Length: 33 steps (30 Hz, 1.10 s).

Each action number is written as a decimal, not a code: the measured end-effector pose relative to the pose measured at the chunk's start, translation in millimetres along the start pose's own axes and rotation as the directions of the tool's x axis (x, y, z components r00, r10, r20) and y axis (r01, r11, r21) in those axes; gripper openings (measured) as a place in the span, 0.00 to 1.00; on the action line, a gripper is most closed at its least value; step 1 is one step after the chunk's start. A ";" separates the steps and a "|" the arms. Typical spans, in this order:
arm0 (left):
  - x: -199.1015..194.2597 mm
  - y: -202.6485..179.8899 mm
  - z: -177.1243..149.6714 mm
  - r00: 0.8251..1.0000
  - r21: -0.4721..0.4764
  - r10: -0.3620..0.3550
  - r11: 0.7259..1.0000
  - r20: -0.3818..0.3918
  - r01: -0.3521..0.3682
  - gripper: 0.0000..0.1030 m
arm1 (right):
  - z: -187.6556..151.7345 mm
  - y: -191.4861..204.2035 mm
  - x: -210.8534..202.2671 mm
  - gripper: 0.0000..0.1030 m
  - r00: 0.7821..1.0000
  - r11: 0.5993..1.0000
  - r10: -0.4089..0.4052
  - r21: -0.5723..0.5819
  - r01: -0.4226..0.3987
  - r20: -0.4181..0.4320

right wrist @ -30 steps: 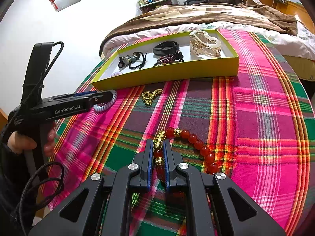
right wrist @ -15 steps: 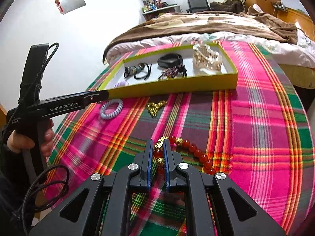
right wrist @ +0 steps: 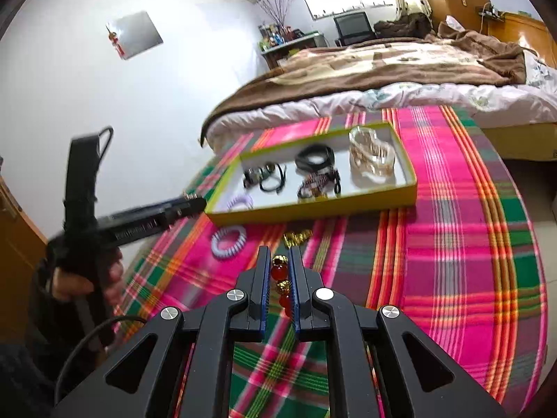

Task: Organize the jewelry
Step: 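Grasp the rose-gold chain bracelet with the left tool while the right tool holds the red bracelet, then carry both bracelets into the box and open both tools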

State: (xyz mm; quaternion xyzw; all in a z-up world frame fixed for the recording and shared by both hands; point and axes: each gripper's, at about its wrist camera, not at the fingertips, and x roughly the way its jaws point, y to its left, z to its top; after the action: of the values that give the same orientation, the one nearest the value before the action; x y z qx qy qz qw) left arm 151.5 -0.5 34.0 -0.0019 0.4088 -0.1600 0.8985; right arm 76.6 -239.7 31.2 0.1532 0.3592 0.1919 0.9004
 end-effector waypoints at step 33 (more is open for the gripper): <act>55.0 -11.1 56.8 0.997 -0.008 -0.077 0.997 -0.019 0.076 0.44 | 98.3 -29.7 83.0 0.10 1.000 1.000 0.007 -0.010 -0.007 0.005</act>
State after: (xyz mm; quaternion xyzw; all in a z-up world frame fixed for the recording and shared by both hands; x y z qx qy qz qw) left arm 223.9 -34.2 32.9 -0.0194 0.4175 -0.1928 0.8878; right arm 208.4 -241.6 38.4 0.1505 0.3553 0.1965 0.9014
